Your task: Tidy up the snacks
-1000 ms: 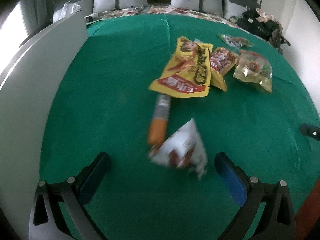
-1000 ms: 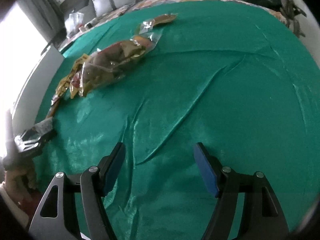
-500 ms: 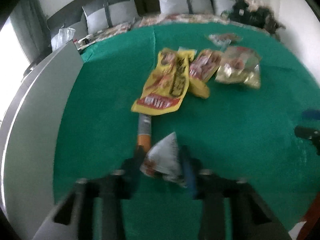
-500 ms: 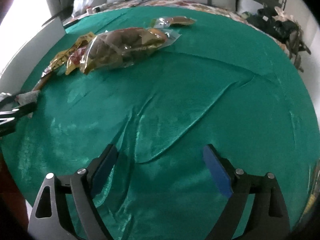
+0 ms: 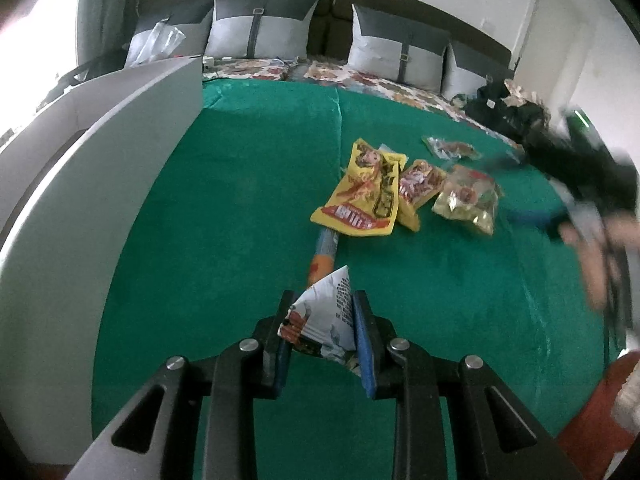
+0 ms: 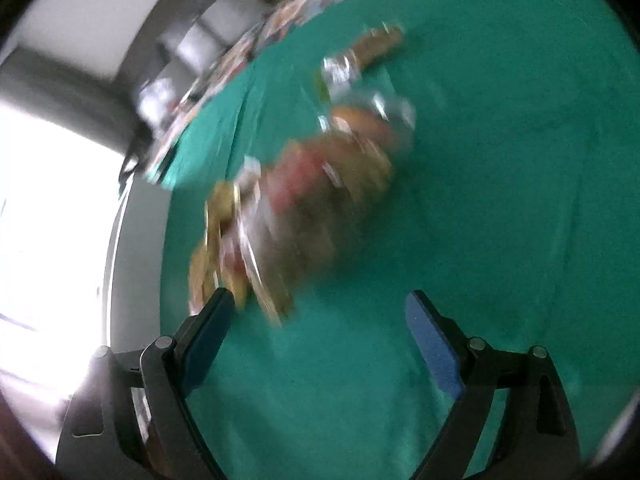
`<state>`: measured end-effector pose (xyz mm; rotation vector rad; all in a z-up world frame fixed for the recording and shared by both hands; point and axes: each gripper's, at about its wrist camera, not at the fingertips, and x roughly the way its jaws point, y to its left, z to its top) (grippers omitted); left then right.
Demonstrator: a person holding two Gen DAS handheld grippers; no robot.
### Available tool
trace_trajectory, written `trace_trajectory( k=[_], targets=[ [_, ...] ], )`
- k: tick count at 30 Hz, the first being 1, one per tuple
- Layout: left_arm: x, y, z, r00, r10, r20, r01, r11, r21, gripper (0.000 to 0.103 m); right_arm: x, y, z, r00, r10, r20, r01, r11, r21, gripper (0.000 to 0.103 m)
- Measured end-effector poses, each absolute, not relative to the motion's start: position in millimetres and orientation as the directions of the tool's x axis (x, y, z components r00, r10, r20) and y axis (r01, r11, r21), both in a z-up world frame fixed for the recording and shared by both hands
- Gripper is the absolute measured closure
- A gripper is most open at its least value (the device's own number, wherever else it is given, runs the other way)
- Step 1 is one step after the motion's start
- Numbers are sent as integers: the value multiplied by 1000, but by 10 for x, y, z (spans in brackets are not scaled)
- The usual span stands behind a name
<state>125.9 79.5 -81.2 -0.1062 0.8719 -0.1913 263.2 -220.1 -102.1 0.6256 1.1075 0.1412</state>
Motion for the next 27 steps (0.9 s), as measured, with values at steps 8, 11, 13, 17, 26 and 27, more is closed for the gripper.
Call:
trace_trajectory(
  k=[8, 11, 13, 17, 26, 27],
  targets=[
    [1294, 916, -865, 621, -237, -747, 103, 970, -221, 76, 3059, -1466, -1256, 265, 197, -944, 199, 947, 254, 16],
    [1300, 942, -867, 621, -255, -741, 95, 963, -252, 76, 2802, -1583, -1227, 341, 225, -913, 184, 936, 299, 22],
    [1300, 942, -858, 621, -268, -737, 95, 959, -268, 76, 2583, -1713, -1203, 386, 285, -877, 167, 914, 371, 23],
    [1270, 928, -787, 627, -301, -719, 113, 948, -298, 76, 2051, -2020, -1094, 490, 401, -774, 125, 847, 517, 23],
    [1116, 885, -500, 651, -379, -658, 183, 919, -348, 76, 1268, -2154, -1011, 584, 478, -656, -35, 822, 568, 23],
    [1085, 894, -447, 656, -387, -648, 192, 916, -353, 76, 1245, -2137, -1004, 584, 484, -651, -39, 818, 573, 23]
  ],
)
